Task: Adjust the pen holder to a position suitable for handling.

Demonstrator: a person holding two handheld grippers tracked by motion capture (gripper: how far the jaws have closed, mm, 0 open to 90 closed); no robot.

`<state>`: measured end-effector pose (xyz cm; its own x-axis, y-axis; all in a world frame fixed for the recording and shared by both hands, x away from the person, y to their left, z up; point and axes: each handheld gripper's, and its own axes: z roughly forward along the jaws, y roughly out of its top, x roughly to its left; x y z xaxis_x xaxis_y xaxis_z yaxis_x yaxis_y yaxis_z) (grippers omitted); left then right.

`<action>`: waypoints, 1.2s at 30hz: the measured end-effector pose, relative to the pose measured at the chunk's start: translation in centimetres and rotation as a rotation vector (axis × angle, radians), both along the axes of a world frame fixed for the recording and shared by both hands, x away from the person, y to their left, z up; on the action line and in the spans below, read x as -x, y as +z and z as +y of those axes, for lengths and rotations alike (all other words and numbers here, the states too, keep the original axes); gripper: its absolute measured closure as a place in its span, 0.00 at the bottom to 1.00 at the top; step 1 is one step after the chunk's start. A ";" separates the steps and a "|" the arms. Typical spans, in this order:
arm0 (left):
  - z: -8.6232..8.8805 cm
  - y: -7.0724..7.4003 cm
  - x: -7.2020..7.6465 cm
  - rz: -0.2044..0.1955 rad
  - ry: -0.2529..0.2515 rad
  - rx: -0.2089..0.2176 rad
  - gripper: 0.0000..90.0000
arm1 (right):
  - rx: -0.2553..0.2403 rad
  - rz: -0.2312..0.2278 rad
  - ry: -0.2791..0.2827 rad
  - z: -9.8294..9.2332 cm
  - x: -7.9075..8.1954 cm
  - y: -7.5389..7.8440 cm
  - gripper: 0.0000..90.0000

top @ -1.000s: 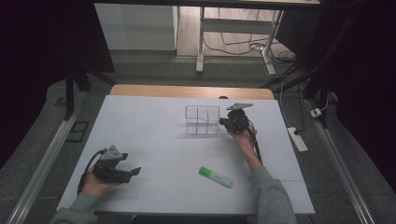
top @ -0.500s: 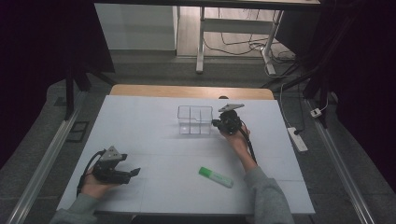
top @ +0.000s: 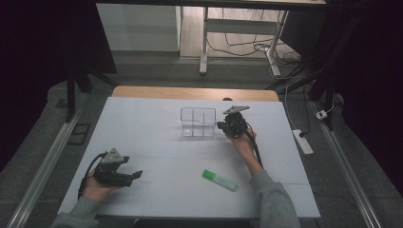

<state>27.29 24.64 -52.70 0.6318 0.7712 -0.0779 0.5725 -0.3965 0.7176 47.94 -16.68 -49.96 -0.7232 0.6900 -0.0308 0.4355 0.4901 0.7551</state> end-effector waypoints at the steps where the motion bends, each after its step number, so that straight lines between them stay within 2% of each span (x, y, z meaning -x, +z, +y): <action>1: 0.0 0.0 0.0 0.000 -0.001 0.000 0.21 | -0.005 0.000 -0.002 -0.2 0.1 0.1 0.99; 13: 0.1 -0.1 -0.3 0.001 0.002 0.002 0.21 | -0.026 0.003 0.005 -2.1 2.2 1.6 0.98; 19: 0.1 -0.1 -0.4 0.002 0.006 0.007 0.21 | -0.037 0.011 0.014 -2.9 3.3 2.2 0.69; 22: 0.1 -0.1 -0.6 0.001 0.001 0.005 0.21 | -0.033 0.012 0.022 -3.3 3.8 2.5 0.61; 26: 0.0 -0.2 -0.8 0.002 -0.002 0.006 0.21 | -0.023 0.024 0.038 -3.5 4.6 2.8 0.54; 33: 0.0 -0.3 -1.0 0.004 -0.007 0.008 0.21 | -0.008 0.046 0.071 -3.5 5.7 3.1 0.48; 36: 0.0 -0.3 -1.0 0.004 -0.009 0.005 0.21 | -0.016 0.063 0.078 -3.6 5.9 3.2 0.46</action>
<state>28.29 24.65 -52.97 0.6382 0.7653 -0.0842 0.5717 -0.3978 0.7175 42.02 -20.31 -46.77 -0.7747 0.6317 0.0276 0.4437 0.5120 0.7355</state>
